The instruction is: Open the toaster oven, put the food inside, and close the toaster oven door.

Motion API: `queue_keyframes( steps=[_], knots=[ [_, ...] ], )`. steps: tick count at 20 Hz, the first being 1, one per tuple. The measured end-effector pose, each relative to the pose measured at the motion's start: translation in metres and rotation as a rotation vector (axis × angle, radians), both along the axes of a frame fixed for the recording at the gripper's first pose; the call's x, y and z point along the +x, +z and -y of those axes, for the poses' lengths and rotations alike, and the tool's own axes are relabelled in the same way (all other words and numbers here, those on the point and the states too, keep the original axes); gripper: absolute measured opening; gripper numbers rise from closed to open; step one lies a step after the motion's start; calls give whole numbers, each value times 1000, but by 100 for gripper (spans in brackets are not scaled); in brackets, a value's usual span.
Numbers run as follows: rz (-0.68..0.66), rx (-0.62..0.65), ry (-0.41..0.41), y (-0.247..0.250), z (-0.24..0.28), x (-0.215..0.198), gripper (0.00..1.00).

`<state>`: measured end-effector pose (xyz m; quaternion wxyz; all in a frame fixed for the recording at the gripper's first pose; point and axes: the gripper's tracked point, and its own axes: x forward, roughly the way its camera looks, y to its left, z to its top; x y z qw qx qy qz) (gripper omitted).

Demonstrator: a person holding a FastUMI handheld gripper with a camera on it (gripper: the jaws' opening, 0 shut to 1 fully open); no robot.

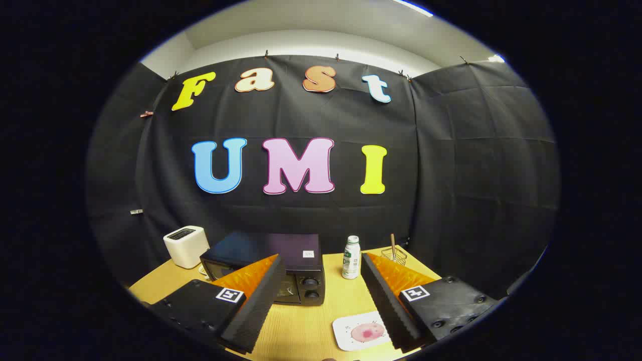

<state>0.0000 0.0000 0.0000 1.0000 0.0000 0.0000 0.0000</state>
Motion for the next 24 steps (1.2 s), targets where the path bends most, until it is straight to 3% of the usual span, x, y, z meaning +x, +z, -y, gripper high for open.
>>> queue_keyframes(
  steps=[24],
  knots=[
    [-29, -33, 88, -7, -65, -12, 98]
  ],
)
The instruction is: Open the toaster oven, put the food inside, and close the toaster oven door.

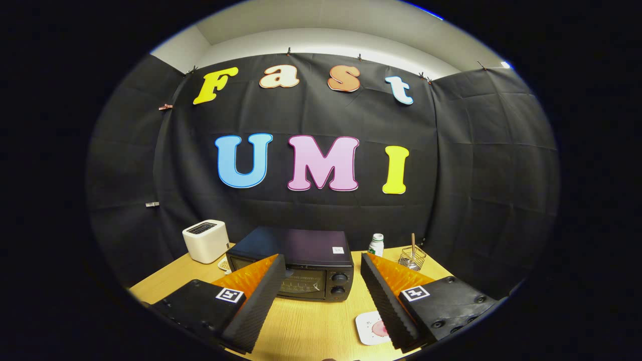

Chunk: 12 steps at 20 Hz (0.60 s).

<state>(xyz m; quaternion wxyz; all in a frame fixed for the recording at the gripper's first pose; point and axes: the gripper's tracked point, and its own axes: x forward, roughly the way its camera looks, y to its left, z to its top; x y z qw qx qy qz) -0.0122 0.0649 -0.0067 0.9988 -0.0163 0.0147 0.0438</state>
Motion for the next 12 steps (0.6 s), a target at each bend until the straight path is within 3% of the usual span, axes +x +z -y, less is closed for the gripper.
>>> queue_keyframes(
  steps=[12],
  knots=[
    [-27, 11, 17, -8, -35, 42, 98]
  ],
)
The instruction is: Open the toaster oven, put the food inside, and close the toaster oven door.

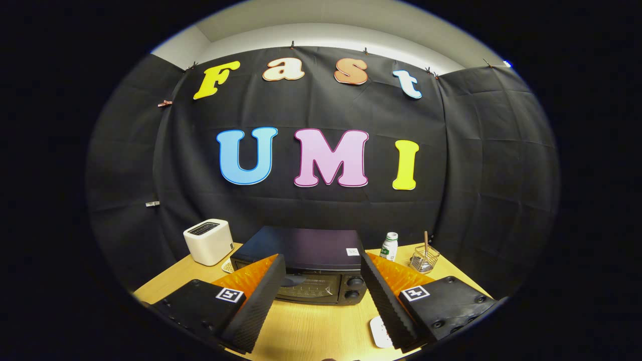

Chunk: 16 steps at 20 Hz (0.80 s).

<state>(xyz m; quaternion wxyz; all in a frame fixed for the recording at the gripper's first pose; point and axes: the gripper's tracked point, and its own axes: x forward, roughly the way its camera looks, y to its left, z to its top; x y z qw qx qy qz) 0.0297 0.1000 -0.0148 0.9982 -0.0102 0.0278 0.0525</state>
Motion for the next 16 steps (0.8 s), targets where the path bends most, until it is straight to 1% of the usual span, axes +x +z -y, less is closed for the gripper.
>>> queue_keyframes(
  steps=[9, 13, 16],
  knots=[
    [-53, -17, 12, -33, -59, 54, 98],
    [-84, -23, -1, -55, -77, 82, 98],
    [-126, -46, -14, -81, -84, 102, 98]
  ],
)
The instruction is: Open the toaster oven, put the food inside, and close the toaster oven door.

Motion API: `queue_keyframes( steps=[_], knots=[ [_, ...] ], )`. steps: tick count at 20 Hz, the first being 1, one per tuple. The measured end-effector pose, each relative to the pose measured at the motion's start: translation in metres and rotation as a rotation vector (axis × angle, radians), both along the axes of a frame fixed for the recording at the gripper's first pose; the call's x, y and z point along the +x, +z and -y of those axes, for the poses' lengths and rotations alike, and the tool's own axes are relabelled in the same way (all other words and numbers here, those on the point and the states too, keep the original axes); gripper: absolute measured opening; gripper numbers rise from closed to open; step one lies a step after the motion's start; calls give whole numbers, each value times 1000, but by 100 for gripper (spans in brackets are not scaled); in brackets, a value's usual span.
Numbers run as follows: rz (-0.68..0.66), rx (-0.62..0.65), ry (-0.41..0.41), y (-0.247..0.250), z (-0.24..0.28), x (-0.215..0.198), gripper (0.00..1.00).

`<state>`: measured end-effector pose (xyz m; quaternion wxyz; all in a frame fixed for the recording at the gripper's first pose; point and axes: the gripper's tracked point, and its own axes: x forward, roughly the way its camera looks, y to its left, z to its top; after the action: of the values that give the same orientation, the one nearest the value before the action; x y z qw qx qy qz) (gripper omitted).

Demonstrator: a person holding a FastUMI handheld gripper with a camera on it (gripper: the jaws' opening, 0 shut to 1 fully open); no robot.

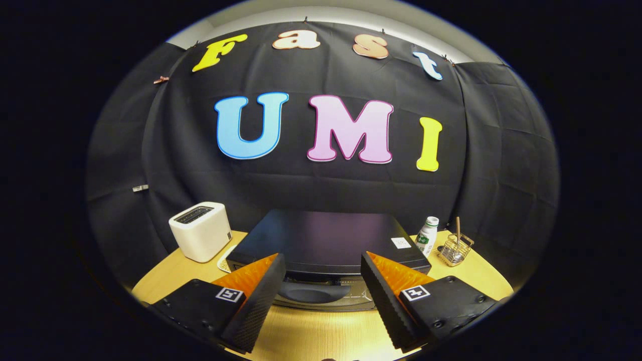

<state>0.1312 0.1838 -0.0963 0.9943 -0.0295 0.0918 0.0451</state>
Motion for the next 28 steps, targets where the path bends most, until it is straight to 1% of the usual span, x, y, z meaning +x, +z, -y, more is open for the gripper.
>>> queue_keyframes(
  steps=[3, 5, 9, 12, 14, 16, 17, 19, 28],
  knots=[
    [-28, -15, -10, -21, -3, 14, 98],
    [-56, -31, 1, -37, -9, 19, 98],
    [-80, -53, 8, -54, -13, 26, 98],
    [-77, -50, 4, -55, -13, 25, 98],
    [-82, -20, -5, -56, -11, 26, 99],
    [-121, 45, -18, -63, -9, 24, 99],
    [-124, 50, -19, -63, -10, 22, 99],
    [-128, 23, 2, -61, -14, 15, 99],
    [-156, -3, 13, -72, -10, -20, 99]
  ],
)
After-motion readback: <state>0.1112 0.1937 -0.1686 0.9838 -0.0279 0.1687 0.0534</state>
